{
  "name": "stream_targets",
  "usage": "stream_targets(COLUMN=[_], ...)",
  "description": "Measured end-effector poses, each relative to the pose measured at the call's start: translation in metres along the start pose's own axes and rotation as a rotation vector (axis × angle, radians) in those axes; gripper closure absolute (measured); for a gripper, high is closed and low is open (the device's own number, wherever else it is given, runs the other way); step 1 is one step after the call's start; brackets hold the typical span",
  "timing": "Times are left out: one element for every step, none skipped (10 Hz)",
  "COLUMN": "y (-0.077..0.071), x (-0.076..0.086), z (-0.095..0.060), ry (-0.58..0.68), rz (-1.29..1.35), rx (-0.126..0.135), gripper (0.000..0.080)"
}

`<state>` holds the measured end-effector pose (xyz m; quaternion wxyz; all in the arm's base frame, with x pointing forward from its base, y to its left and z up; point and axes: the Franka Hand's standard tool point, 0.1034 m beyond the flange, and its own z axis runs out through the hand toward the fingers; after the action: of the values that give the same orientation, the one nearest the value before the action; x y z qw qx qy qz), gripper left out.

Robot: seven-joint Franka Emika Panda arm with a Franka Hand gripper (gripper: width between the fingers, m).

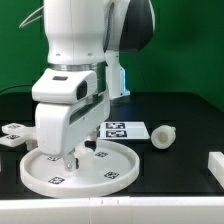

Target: Assemble round table

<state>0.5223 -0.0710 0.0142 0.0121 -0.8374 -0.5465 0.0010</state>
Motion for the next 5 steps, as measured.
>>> stream_targets(y=[-0.0003,-0.0003,-0.0004,-0.0004,-0.0004], x=[0.0000,0.0001,0.0001,0.0001,0.0001], z=[0.0007,0.0008,0.0008,0.0008,0.0008], ry=[0.000,0.000,0.000,0.000,0.000], rz=[0.000,0.000,0.000,0.000,0.000], rx=[0.001,0.001,0.001,0.001,0.001], gripper=[0.0150,0.0278,0.0399,0.0399,0.0396])
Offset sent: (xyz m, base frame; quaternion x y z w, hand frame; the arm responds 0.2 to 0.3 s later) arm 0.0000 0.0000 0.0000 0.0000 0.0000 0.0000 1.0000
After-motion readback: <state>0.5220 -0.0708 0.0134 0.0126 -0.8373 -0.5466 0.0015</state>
